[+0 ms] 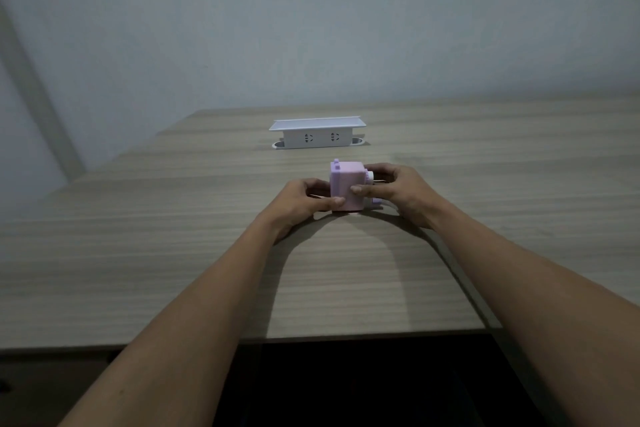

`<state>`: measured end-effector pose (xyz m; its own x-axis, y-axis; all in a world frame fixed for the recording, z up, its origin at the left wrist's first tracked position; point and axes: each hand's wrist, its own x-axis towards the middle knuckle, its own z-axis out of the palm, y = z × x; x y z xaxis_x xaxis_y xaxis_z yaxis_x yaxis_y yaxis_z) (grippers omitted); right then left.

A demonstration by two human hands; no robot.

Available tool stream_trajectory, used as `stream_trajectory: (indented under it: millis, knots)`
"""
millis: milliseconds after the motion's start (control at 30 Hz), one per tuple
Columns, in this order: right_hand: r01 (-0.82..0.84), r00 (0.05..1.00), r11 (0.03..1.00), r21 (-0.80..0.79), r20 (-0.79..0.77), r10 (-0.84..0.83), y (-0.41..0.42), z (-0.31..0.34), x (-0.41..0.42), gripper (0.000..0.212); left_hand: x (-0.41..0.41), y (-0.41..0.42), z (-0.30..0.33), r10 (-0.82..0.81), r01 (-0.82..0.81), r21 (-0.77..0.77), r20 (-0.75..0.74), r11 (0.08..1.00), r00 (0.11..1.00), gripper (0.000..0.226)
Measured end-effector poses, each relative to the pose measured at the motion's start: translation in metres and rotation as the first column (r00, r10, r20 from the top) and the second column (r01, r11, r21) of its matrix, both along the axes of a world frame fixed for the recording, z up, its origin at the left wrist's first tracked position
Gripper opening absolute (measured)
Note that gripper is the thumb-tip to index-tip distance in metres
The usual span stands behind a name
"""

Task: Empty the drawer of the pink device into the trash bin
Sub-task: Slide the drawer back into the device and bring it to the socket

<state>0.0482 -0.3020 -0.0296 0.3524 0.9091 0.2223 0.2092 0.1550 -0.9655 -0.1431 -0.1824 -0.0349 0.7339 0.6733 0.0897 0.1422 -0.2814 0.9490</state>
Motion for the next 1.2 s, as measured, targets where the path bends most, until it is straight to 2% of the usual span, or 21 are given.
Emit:
stream_trajectory:
  millis: [200, 367, 467, 633, 733, 1033, 1200]
  knots:
    - [0.014, 0.997, 0.999, -0.031, 0.070, -0.012, 0.019, 0.021, 0.010, 0.049, 0.014, 0.017, 0.009, -0.016, 0.016, -0.016, 0.013, 1.000, 1.000, 0.045]
    - [0.044, 0.998, 0.999, -0.025, 0.054, -0.043, 0.045, 0.035, 0.034, 0.056, 0.040, 0.047, 0.029, -0.015, 0.013, 0.057, 0.018, 0.998, 1.000, 0.046]
    - [0.056, 0.998, 0.998, -0.014, 0.043, -0.055, 0.072, 0.044, 0.055, 0.048, 0.063, 0.073, 0.039, 0.008, -0.009, 0.094, 0.009, 0.996, 1.000, 0.045]
    - [0.105, 0.993, 0.994, 0.008, 0.059, -0.105, 0.122, 0.048, 0.090, 0.059, 0.099, 0.114, 0.047, 0.032, -0.035, 0.114, 0.022, 0.993, 0.999, 0.042]
    - [0.154, 0.986, 0.988, 0.011, 0.061, -0.155, 0.149, 0.043, 0.111, 0.066, 0.124, 0.134, 0.041, 0.037, -0.037, 0.140, 0.005, 0.990, 0.999, 0.042]
    - [0.236, 0.972, 0.972, 0.014, 0.010, -0.236, 0.195, 0.025, 0.152, 0.067, 0.177, 0.179, 0.019, 0.078, -0.078, 0.100, 0.006, 0.992, 0.997, 0.041]
    - [0.244, 0.969, 0.969, 0.022, -0.049, -0.243, 0.206, 0.010, 0.159, 0.065, 0.188, 0.196, 0.006, 0.073, -0.070, 0.160, -0.014, 0.985, 0.997, 0.041]
